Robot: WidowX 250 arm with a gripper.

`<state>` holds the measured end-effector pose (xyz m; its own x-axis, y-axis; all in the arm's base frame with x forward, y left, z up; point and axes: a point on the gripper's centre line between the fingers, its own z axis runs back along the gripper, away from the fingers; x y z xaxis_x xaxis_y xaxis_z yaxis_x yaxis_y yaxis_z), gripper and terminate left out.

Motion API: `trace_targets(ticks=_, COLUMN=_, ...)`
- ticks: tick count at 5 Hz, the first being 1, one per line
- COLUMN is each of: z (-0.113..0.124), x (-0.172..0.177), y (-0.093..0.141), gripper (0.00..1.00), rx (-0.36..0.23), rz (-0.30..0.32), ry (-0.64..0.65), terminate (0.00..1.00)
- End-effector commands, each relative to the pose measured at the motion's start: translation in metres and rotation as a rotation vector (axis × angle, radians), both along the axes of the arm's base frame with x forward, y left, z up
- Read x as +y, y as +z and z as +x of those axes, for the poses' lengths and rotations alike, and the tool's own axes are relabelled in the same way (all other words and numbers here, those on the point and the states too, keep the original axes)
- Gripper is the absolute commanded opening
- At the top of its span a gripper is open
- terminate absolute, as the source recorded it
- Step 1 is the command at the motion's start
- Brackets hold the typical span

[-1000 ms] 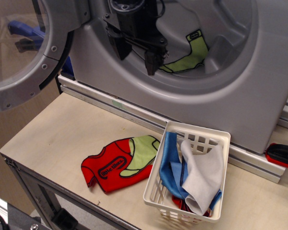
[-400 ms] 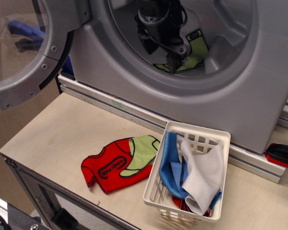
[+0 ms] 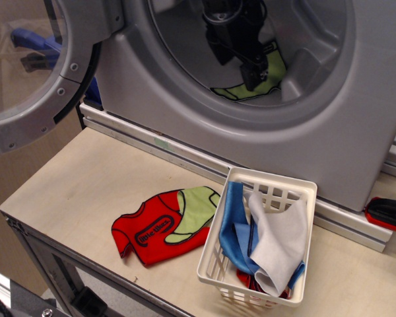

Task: Take clothes out of laundry machine

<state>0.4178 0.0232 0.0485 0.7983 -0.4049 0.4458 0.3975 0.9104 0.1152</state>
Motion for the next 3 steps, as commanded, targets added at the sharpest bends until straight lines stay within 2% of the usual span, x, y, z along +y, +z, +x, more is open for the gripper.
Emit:
trace_targets(ticks=1, z=0.005, x=0.002, y=-0.008, gripper=1.00, rx=-0.064, rz=-0.051, ry=0.001, terminate=0.00)
trace_targets(ticks=2, z=0.002, x=0.004, y=-0.026, gripper=1.00, rx=-0.061, rz=-0.050, ry=0.031, terminate=0.00)
trace_targets(ticks=3, z=0.002, x=0.006, y=-0.031, gripper=1.00, rx=-0.035, rz=-0.048, ry=0.034, terminate=0.00)
